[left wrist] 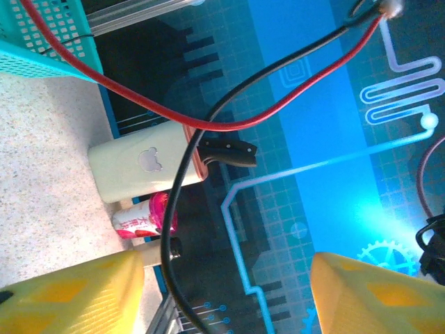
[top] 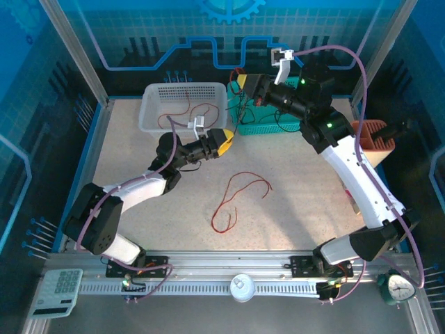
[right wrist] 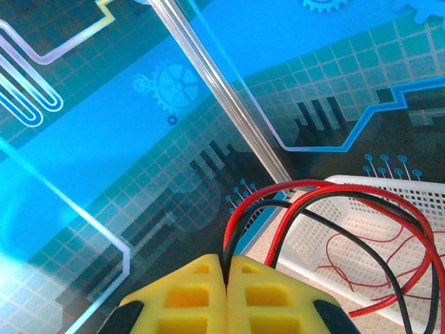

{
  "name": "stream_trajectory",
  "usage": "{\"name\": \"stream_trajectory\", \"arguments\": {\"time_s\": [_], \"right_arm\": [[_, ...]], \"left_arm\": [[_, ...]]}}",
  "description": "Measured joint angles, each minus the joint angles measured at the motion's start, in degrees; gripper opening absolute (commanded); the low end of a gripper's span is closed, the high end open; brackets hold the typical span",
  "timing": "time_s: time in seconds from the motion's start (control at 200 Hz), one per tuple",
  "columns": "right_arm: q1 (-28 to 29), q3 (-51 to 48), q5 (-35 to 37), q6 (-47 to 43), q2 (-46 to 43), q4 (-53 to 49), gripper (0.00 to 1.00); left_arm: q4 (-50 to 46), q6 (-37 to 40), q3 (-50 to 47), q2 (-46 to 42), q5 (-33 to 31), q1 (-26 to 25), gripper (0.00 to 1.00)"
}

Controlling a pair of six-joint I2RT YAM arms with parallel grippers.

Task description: Untangle the cables

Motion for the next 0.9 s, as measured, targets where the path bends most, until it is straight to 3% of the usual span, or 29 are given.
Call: {"name": "stream_trajectory", "arguments": {"time_s": [0.3, 0.485, 0.7, 0.9], "right_arm": [[0.0, -0.1, 0.1, 0.2, 0.0, 0.6, 0.00], [0.0, -1.0, 0.5, 0.2, 0.0, 0.9, 0.00], [-0.5, -5.1, 1.7, 0.2, -0.7, 1.2, 0.00], [-2.8, -12.0, 3.2, 0.2, -5.1, 1.8, 0.00]], "left_arm": [[1.9, -1.4, 0.0, 0.7, 0.3, -0.6, 0.35], [2.8, -1.2, 0.0, 0.7, 0.4, -0.7, 0.00], [0.5, 0.2, 0.3, 0.2, 0.4, -0.8, 0.00], [-12.5, 8.3, 5.0, -3.8, 0.4, -0.2, 0.00]]}}
